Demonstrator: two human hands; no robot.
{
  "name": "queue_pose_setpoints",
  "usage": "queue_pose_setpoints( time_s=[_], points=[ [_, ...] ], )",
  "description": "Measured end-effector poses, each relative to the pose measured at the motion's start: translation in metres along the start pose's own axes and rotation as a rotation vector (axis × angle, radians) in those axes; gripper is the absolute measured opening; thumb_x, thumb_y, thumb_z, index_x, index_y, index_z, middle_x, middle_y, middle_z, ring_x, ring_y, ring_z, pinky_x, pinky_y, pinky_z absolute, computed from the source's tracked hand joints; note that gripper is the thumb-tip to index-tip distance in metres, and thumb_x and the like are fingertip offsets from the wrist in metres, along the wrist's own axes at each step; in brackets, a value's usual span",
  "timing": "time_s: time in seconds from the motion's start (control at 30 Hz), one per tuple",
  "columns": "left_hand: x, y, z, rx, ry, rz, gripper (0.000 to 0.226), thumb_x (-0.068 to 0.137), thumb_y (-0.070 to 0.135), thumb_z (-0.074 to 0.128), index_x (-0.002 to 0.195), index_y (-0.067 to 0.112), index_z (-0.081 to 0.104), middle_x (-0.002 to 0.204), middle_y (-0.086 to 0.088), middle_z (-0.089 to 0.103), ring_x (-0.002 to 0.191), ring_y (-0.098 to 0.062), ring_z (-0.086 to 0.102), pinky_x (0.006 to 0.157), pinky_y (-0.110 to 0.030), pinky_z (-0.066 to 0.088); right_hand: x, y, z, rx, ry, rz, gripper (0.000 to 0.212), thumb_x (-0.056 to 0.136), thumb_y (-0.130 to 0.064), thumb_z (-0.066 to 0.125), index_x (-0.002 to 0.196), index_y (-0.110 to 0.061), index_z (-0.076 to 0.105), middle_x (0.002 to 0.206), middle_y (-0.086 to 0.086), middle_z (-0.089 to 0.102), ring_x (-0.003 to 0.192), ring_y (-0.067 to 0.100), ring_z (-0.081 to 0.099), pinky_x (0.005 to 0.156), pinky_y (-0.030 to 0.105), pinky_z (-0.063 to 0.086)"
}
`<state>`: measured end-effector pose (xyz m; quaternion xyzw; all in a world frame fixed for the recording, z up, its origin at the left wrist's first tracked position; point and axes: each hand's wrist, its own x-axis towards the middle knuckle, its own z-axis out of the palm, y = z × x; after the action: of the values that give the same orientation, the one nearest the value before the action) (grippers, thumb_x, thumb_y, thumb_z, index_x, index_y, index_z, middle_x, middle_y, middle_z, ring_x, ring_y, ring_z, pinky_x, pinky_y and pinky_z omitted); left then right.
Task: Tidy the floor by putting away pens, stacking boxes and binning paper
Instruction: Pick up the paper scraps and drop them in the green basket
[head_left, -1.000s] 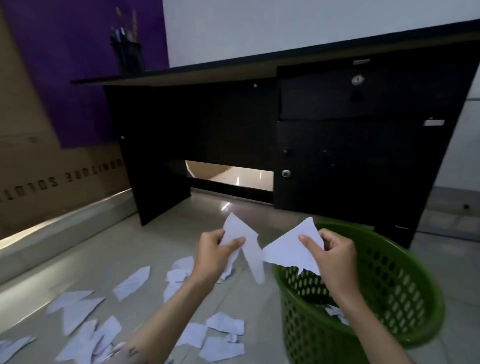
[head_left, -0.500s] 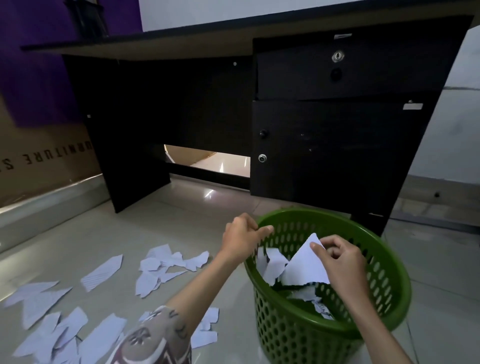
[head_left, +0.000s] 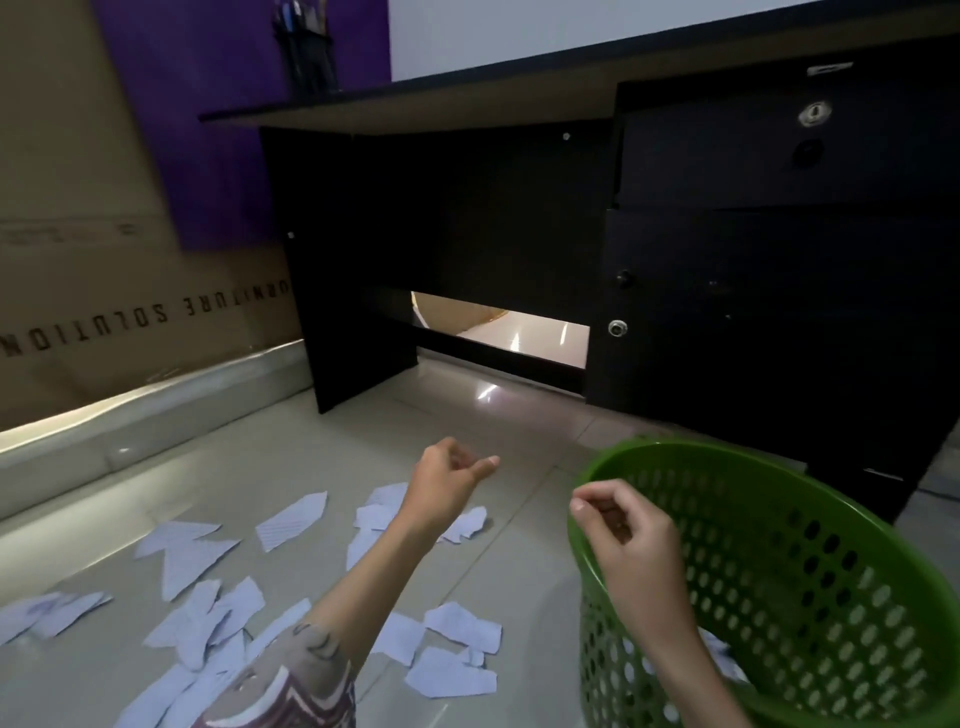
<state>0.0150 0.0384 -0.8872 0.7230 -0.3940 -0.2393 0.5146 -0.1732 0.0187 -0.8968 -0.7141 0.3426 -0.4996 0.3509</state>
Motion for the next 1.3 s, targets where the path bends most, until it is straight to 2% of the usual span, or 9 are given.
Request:
queue_pose_setpoints(
  time_s=[0.17,0.3,0.4,0.53,0.7,0.83,1.0,1.17,1.3],
  points=[
    [-0.023,-0.035,-0.052,-0.041,0.127,-0.054,0.024,0.084,0.028,0.067,0.09,0.006,0.06,0.077,0.001,0.06,0.07,-0.008,0.054,0.056,-0.015,0.037,-0.009,-0.01,0.08,0.14,-0.198,0.045,0.012,0.084,-0.007,0.064,0.077,-0.018,0.065,0.075,-0.004,0.067,0.07,0.002,0.059,0.062,0.009,0.043],
    [-0.056,-0.071,-0.106,-0.048,0.319,-0.12,0.025,0.085,0.027,0.065,0.094,0.004,0.06,0.087,-0.004,0.064,0.079,-0.011,0.058,0.063,-0.017,0.041,-0.023,-0.027,0.149,0.255,-0.41,0.105,0.009,0.086,-0.009,0.062,0.081,-0.015,0.065,0.079,-0.005,0.067,0.072,0.002,0.059,0.063,0.011,0.045],
    [-0.083,-0.1,-0.147,-0.079,0.458,-0.166,0.021,0.086,0.027,0.064,0.095,0.008,0.06,0.095,-0.006,0.066,0.088,-0.014,0.061,0.068,-0.019,0.043,-0.042,-0.046,0.199,0.31,-0.575,0.102,0.007,0.087,-0.012,0.061,0.082,-0.016,0.065,0.079,-0.006,0.066,0.075,0.005,0.06,0.069,0.022,0.05],
    [-0.126,-0.134,-0.193,-0.08,0.668,-0.209,0.015,0.086,0.022,0.063,0.094,0.009,0.062,0.092,-0.002,0.066,0.09,-0.014,0.062,0.069,-0.015,0.045,-0.078,-0.072,0.255,0.375,-0.766,0.07,0.005,0.087,-0.012,0.061,0.084,-0.015,0.065,0.081,-0.005,0.067,0.073,0.003,0.06,0.069,0.024,0.05],
    [-0.206,-0.17,-0.233,-0.101,0.899,-0.319,0.007,0.088,0.018,0.061,0.09,0.012,0.061,0.089,0.001,0.065,0.087,-0.01,0.06,0.068,-0.011,0.045,-0.147,-0.101,0.304,0.431,-1.011,0.061,0.005,0.087,-0.01,0.061,0.088,-0.011,0.065,0.083,-0.004,0.066,0.081,0.011,0.061,0.076,0.036,0.054],
    [-0.287,-0.191,-0.25,-0.123,1.091,-0.428,0.008,0.089,0.016,0.059,0.093,0.009,0.061,0.09,0.002,0.064,0.085,-0.007,0.059,0.07,-0.017,0.044,-0.218,-0.125,0.33,0.489,-1.204,0.041,0.006,0.086,-0.007,0.061,0.085,-0.011,0.065,0.08,-0.004,0.066,0.078,0.008,0.061,0.075,0.034,0.053],
    [-0.385,-0.208,-0.257,-0.105,1.261,-0.581,0.007,0.089,0.018,0.057,0.091,0.012,0.06,0.091,0.003,0.063,0.083,-0.006,0.057,0.068,-0.019,0.042,-0.306,-0.149,0.342,0.561,-1.45,-0.015,0.01,0.086,-0.005,0.06,0.082,-0.012,0.065,0.081,-0.003,0.067,0.075,-0.001,0.06,0.067,0.009,0.044],
    [-0.487,-0.227,-0.254,-0.026,1.481,-0.74,0.008,0.088,0.017,0.059,0.091,0.01,0.06,0.091,-0.001,0.064,0.086,-0.011,0.059,0.071,-0.016,0.043,-0.388,-0.166,0.34,0.556,-1.664,-0.081,0.01,0.086,-0.006,0.06,0.082,-0.014,0.065,0.083,-0.003,0.066,0.08,0.006,0.06,0.069,0.019,0.047],
    [-0.568,-0.255,-0.237,-0.006,1.716,-0.949,0.005,0.085,0.008,0.06,0.083,0.01,0.056,0.081,-0.001,0.059,0.079,-0.017,0.054,0.063,-0.023,0.038,-0.446,-0.166,0.327,0.508,-1.845,-0.162,0.009,0.086,-0.007,0.061,0.081,-0.014,0.065,0.083,0.0,0.067,0.08,0.011,0.06,0.068,0.026,0.048]
  ],
)
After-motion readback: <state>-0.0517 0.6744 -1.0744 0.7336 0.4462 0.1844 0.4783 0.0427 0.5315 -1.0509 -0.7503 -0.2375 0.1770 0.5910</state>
